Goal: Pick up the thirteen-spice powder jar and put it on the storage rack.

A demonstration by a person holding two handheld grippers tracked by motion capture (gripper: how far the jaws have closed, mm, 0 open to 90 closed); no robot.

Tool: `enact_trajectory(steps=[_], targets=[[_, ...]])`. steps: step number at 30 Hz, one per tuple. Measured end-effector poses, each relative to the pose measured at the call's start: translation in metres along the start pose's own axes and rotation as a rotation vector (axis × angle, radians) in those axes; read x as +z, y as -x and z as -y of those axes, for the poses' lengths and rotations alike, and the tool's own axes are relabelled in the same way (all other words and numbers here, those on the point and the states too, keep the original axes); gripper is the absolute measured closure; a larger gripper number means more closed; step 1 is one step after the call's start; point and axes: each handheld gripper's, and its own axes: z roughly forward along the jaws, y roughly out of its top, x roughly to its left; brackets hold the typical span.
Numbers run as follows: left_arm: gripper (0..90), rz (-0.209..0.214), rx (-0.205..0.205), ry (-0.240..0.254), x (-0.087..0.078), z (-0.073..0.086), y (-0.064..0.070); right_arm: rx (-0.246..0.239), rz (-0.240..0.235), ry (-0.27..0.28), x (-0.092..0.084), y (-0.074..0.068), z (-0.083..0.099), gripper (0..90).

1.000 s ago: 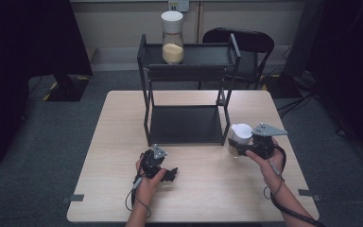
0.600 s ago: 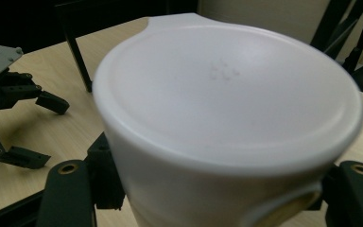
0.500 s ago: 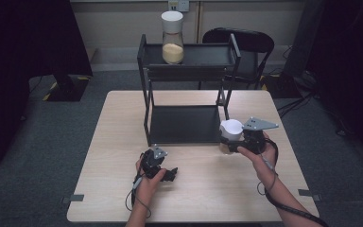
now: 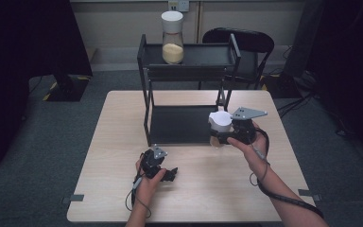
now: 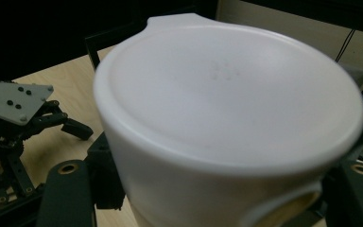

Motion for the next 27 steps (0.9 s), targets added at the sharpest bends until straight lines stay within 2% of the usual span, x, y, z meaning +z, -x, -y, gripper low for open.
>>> enact_trajectory(steps=[4,9,16,27], targets=[[0.0,0.000,0.001,0.000,0.000,0.000,0.000,-0.012,-0.008,-0.010,0.007,0.000,-0.012,30.2],[0.0,0.000,0.000,0.000,0.000,0.000,0.000,-0.015,-0.022,0.005,0.011,0.001,-0.028,30.2],[0.0,0.000,0.002,-0.001,0.000,0.000,0.000,-0.023,-0.027,0.018,0.010,0.002,-0.048,30.3],[0.0,0.000,0.004,-0.003,0.000,0.000,0.000,-0.035,-0.031,0.030,0.004,0.006,-0.090,30.3]])
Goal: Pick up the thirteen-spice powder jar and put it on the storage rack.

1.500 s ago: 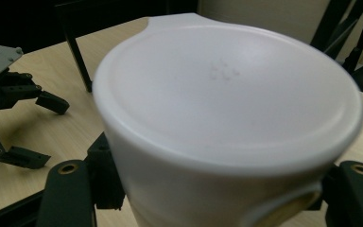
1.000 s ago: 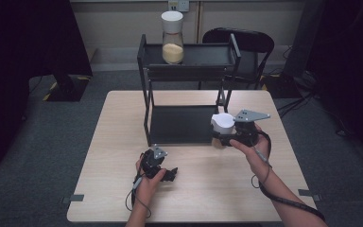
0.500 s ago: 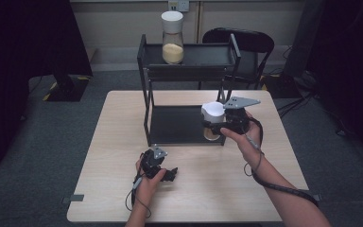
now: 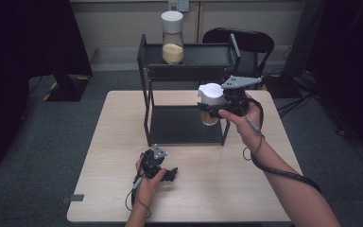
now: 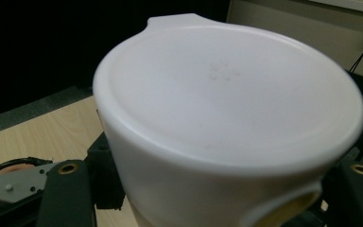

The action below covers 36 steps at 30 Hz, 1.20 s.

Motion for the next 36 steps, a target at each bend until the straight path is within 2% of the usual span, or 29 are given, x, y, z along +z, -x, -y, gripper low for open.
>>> enact_trajectory(steps=[19,36], targets=[[0.0,0.000,-0.002,0.001,0.000,0.000,0.000,-0.023,0.005,0.011,-0.008,0.002,-0.058,30.3],[0.0,0.000,-0.003,0.003,0.000,0.000,0.000,-0.014,0.026,0.026,-0.014,0.011,-0.104,30.3]])
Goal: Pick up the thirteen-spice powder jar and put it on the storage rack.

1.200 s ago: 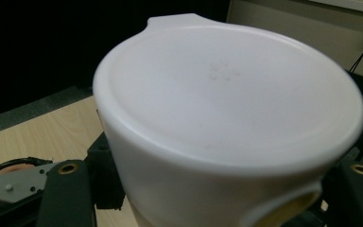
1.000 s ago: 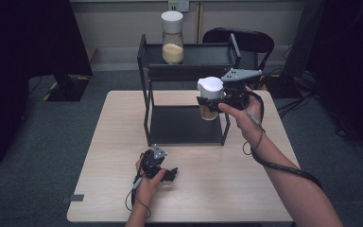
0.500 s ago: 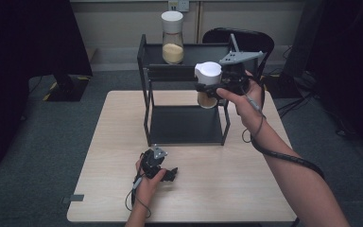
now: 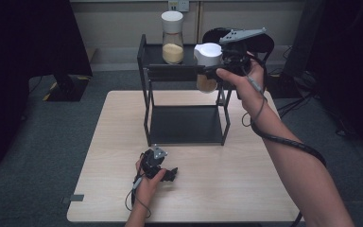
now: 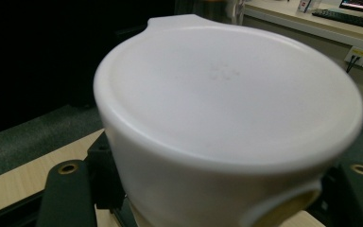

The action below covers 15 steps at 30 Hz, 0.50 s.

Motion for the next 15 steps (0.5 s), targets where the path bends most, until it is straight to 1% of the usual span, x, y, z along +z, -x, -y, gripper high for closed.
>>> enact_trajectory(steps=[9,15], targets=[[0.0,-0.001,0.000,0.001,0.000,0.000,0.000,0.001,0.018,0.004,0.001,0.004,-0.021,30.3],[0.0,0.000,0.000,0.000,0.000,0.000,0.000,0.001,0.045,0.001,0.004,0.007,-0.037,30.3]])
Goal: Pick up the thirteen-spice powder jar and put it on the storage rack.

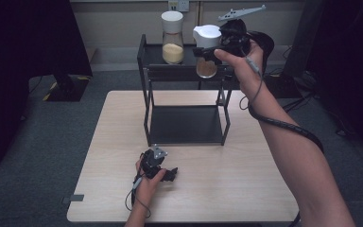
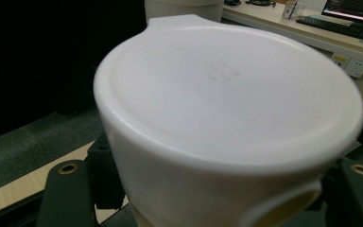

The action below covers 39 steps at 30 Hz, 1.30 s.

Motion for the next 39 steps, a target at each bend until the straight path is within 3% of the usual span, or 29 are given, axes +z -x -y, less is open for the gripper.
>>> enact_trajectory(steps=[8,17,27,39], targets=[[0.0,0.000,0.000,0.001,0.000,0.000,0.000,0.004,0.022,0.004,0.006,0.006,-0.013,30.2],[0.0,0.000,0.000,0.001,0.000,0.000,0.000,0.019,0.063,0.000,0.024,0.018,-0.022,30.3],[0.0,0.000,0.000,0.001,0.000,0.000,0.000,0.040,0.073,-0.003,0.046,0.030,-0.021,30.2],[0.0,0.000,0.000,0.001,0.000,0.000,0.000,0.068,0.079,0.007,0.060,0.037,-0.013,30.2]])
